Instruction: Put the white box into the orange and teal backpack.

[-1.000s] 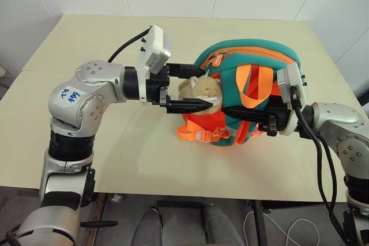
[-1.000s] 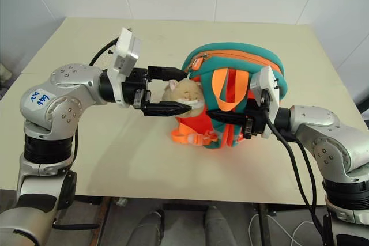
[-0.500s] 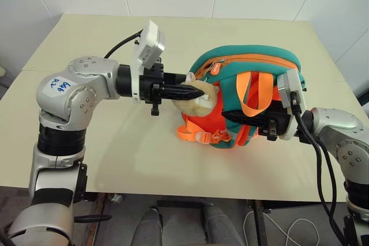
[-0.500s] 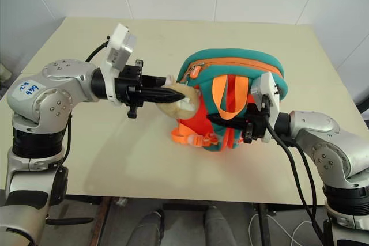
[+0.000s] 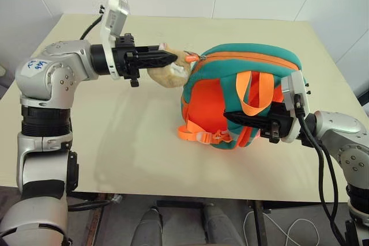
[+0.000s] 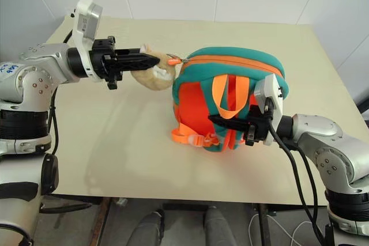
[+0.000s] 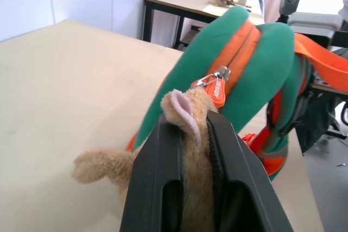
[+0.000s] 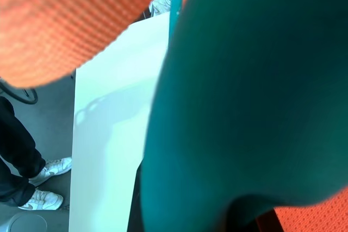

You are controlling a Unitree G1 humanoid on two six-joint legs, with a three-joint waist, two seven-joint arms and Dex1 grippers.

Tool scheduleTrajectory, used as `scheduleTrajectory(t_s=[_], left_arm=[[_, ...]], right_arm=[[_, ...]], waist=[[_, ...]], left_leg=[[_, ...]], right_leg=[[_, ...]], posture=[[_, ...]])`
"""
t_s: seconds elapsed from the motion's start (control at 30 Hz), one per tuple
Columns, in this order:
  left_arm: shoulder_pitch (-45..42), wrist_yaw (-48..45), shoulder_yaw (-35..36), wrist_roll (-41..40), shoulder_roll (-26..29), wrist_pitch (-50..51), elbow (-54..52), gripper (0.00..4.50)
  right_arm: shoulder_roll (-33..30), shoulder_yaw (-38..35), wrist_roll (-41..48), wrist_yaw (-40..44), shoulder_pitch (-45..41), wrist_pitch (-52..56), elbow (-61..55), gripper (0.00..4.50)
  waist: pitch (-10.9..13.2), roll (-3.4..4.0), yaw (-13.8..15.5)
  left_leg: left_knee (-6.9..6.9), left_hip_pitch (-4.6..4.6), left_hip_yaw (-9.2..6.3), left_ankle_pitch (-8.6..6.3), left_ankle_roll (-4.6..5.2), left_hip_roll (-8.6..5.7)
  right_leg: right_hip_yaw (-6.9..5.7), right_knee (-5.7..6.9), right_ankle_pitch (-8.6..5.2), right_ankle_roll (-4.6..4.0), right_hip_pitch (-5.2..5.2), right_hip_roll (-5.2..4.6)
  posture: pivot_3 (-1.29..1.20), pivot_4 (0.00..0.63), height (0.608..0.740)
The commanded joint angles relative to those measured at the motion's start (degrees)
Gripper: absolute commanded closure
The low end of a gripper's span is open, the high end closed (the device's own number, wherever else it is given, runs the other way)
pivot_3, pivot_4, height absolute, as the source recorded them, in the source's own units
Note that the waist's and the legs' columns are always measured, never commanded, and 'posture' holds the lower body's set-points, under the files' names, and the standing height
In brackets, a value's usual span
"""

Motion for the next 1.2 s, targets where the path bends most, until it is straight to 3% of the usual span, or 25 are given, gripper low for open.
scheduleTrajectory(t_s=[0.03, 0.3, 0.8, 1.0, 1.2], left_arm=[[-0.82, -0.70, -1.52, 5.36, 2.08, -4.21, 5.72, 4.30], [0.45, -3.77, -7.33, 12.93, 0.92, -10.50, 14.46, 4.30], [2.04, -4.82, -16.12, 23.98, -8.71, -19.03, 27.48, 4.30], [4.13, -7.77, -9.35, 17.62, -8.20, -14.37, 21.11, 4.31], [6.71, -7.67, -2.50, 12.56, -4.57, -7.62, 13.67, 2.30]], right_arm=[[-0.36, -2.04, 1.15, -0.15, 0.71, -0.55, -1.85, 4.50], [-0.43, -1.87, 1.64, -0.54, 1.01, -0.54, -2.12, 4.50], [-0.48, -1.17, 1.37, -1.38, 1.02, 0.00, -1.82, 4.50], [-2.62, -3.00, 2.91, -3.94, 2.46, 3.52, -2.21, 4.50], [-9.18, -9.68, 4.05, -3.18, 7.33, 5.80, -4.26, 2.54]], waist=[[0.00, 0.00, 0.04], [0.00, 0.00, 0.04], [0.00, -0.01, 0.22], [-0.01, -0.01, 0.18], [0.00, -0.01, 0.29]], left_leg=[[0.00, 0.00, 0.00, 0.00, 0.00, 0.00], [0.01, -0.02, 0.00, 0.00, 0.00, 0.00], [0.05, -0.01, 0.00, 0.00, 0.01, -0.01], [0.05, 0.00, -0.01, 0.00, 0.01, -0.01], [0.02, -0.06, -0.05, -0.01, 0.01, 0.00]], right_leg=[[0.00, 0.00, 0.00, 0.00, -0.01, 0.00], [0.00, 0.01, 0.00, 0.00, -0.01, 0.00], [0.00, 0.02, 0.00, 0.01, 0.02, 0.00], [0.00, 0.02, 0.01, 0.01, 0.04, 0.00], [-0.03, 0.00, 0.00, 0.01, 0.02, -0.01]], posture=[[0.00, 0.150, 0.740], [0.00, 0.150, 0.740], [0.00, 0.150, 0.740], [0.00, 0.150, 0.740], [0.00, 0.150, 0.740]])
